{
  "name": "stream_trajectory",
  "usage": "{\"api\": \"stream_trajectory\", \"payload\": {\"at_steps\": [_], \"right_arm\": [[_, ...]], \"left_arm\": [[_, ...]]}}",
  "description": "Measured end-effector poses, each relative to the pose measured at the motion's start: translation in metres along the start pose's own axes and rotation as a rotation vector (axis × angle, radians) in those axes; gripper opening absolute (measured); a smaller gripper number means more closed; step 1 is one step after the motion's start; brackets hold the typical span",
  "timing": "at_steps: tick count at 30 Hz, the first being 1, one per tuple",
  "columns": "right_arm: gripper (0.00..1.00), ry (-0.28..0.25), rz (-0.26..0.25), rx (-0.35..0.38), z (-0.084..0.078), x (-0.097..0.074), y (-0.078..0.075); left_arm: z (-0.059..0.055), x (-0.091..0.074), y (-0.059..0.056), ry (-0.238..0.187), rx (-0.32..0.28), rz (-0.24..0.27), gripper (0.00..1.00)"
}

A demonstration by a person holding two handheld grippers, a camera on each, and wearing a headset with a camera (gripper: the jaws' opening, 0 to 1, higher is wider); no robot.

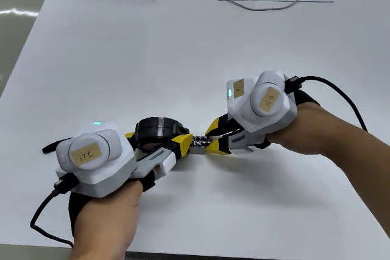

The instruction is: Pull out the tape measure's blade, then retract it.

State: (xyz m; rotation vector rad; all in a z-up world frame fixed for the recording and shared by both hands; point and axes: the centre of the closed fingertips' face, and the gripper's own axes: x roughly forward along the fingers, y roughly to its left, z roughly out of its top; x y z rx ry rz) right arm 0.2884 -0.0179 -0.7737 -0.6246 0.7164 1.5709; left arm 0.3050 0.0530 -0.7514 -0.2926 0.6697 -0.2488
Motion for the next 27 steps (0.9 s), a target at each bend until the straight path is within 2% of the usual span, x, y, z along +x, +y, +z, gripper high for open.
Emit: {"api": "stream_trajectory", "payload": {"at_steps": [16,27], "right_arm": [[0.11,-0.029,0.008,-0.002,0.014,0.013,0.0],[0.11,-0.045,0.008,0.004,0.018,0.018,-0.001]], "left_arm": [[0.0,0.0,0.0,0.001,-0.002,-0.001,0.57],[0.0,0.0,0.0,0.001,-0.001,0.001,0.57]]}}
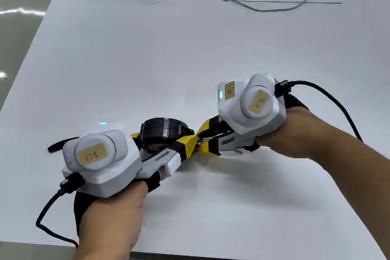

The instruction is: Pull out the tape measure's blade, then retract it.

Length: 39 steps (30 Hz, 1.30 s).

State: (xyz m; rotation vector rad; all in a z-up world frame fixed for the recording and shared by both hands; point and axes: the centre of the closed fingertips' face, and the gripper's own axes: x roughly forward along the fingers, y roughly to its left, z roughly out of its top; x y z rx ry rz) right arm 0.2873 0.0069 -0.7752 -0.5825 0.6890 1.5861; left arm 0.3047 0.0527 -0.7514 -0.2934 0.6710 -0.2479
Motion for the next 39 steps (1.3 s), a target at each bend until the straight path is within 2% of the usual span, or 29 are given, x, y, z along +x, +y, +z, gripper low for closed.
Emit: {"api": "stream_trajectory", "payload": {"at_steps": [16,19,24,35,39], "right_arm": [[0.13,-0.012,-0.009,0.021,-0.0005,0.0007,0.0018],[0.18,-0.01,0.014,0.024,-0.0005,0.0005,0.0058],[0.22,-0.012,0.004,0.03,0.0002,-0.001,0.0047],[0.22,-0.014,0.001,0.038,-0.0019,-0.0021,0.0049],[0.24,-0.013,-0.006,0.043,-0.0025,-0.0035,0.004]], "left_arm": [[-0.0001,0.0006,-0.0009,-0.002,0.013,0.003,0.58],[0.0001,0.0007,-0.0012,-0.007,0.015,0.004,0.59],[0.0001,0.0007,-0.0017,-0.004,0.012,-0.008,0.59],[-0.0005,0.0012,-0.0024,0.004,0.037,-0.007,0.6],[-0.0007,0.0013,-0.0069,0.005,0.046,-0.024,0.66]]}}
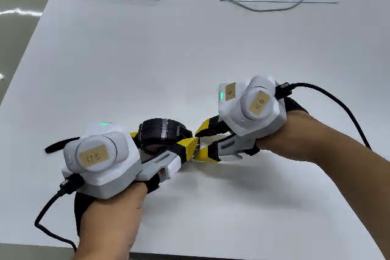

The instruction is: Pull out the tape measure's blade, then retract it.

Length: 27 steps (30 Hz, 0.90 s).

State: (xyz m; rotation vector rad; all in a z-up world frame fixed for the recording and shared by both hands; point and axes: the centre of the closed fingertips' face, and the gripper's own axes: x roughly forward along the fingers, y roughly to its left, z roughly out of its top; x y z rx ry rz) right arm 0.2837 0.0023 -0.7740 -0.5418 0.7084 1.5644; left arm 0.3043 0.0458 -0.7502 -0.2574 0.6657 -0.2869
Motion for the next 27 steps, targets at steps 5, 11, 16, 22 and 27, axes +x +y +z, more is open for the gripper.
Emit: {"api": "stream_trajectory", "payload": {"at_steps": [5,11,16,22,27], "right_arm": [[0.29,-0.003,-0.005,0.012,0.0,-0.0006,0.0],[0.3,-0.002,-0.005,0.015,-0.0003,-0.0009,0.0004],[0.33,-0.009,-0.017,0.024,-0.0013,-0.0036,0.0004],[0.39,-0.025,-0.029,0.04,-0.0026,-0.0071,0.003],[0.43,-0.044,-0.041,0.059,-0.001,-0.0098,0.004]], "left_arm": [[-0.0008,-0.0007,0.0,0.004,0.026,0.002,0.66],[0.0008,-0.0017,-0.0002,0.0,0.039,0.001,0.66],[0.0013,-0.0024,-0.001,0.001,0.057,-0.005,0.67],[0.0035,-0.0038,-0.0033,-0.001,0.117,-0.009,0.69],[0.0068,-0.0048,-0.0055,-0.004,0.17,-0.018,0.7]]}}
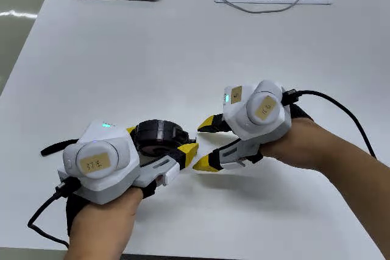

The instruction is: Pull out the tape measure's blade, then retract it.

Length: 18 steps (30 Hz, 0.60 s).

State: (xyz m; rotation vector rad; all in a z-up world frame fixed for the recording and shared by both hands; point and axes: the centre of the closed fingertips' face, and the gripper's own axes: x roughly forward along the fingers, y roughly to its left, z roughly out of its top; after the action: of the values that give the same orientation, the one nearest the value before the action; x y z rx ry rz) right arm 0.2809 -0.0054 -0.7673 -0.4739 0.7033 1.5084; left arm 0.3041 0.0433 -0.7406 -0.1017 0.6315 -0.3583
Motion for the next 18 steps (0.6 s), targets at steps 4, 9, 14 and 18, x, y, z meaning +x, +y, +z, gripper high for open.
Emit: {"api": "stream_trajectory", "payload": {"at_steps": [4,9,14,18], "right_arm": [[0.43,-0.001,-0.003,0.005,-0.001,0.0,0.001],[0.44,-0.01,-0.015,0.008,-0.001,-0.002,0.002],[0.47,-0.03,-0.035,0.023,0.0,-0.008,0.003],[0.51,-0.063,-0.052,0.052,0.0,-0.012,0.005]], "left_arm": [[0.001,-0.001,0.0,-0.001,0.012,-0.003,0.71],[0.003,-0.003,0.0,0.001,0.044,-0.01,0.71],[0.003,-0.006,-0.002,0.012,0.112,-0.027,0.74],[0.003,-0.009,0.002,0.018,0.174,-0.037,0.77]]}}
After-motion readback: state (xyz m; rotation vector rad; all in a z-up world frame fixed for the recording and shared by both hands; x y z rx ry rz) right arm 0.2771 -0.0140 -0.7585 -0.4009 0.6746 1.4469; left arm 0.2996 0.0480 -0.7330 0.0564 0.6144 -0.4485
